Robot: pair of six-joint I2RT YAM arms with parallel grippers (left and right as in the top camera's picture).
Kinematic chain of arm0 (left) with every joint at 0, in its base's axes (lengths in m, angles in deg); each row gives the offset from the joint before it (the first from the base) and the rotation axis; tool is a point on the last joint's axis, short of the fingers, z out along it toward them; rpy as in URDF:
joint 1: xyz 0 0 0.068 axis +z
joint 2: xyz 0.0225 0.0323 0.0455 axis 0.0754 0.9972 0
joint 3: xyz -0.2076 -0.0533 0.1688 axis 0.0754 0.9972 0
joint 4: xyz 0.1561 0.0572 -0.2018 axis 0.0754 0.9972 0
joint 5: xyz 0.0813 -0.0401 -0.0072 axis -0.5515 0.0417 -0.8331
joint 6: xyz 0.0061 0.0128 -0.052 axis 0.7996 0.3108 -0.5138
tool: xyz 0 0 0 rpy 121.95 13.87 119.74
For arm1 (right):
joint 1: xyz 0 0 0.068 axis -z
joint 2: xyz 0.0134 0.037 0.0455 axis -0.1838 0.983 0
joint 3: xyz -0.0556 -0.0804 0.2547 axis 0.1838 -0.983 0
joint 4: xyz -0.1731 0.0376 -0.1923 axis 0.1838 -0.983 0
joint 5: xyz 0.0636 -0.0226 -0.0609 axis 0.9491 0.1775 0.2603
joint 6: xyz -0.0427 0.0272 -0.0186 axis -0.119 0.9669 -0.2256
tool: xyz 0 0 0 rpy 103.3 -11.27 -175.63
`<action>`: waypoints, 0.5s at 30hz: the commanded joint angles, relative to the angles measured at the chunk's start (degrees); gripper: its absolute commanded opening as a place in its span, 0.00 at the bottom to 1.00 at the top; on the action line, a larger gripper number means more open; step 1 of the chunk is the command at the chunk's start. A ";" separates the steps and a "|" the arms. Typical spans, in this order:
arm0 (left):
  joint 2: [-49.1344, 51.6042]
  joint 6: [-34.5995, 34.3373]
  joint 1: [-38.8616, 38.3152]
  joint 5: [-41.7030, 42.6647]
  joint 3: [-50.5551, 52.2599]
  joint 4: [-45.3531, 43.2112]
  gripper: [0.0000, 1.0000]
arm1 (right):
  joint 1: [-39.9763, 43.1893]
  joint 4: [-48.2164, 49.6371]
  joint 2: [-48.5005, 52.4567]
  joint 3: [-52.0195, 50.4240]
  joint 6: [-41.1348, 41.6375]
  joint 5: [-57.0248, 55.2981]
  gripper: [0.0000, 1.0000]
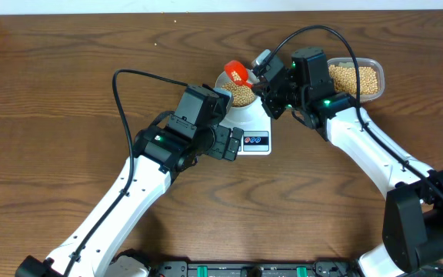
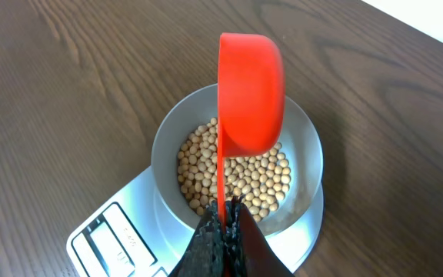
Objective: Scoop item into bowl and weigh 50g on scale
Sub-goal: 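Tilt the red scoop slowly to trickle chickpeas into the bowl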
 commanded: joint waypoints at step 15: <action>0.33 -0.13 -0.09 -0.33 0.44 0.22 0.97 | -0.22 0.26 -1.66 1.25 -5.46 0.02 0.01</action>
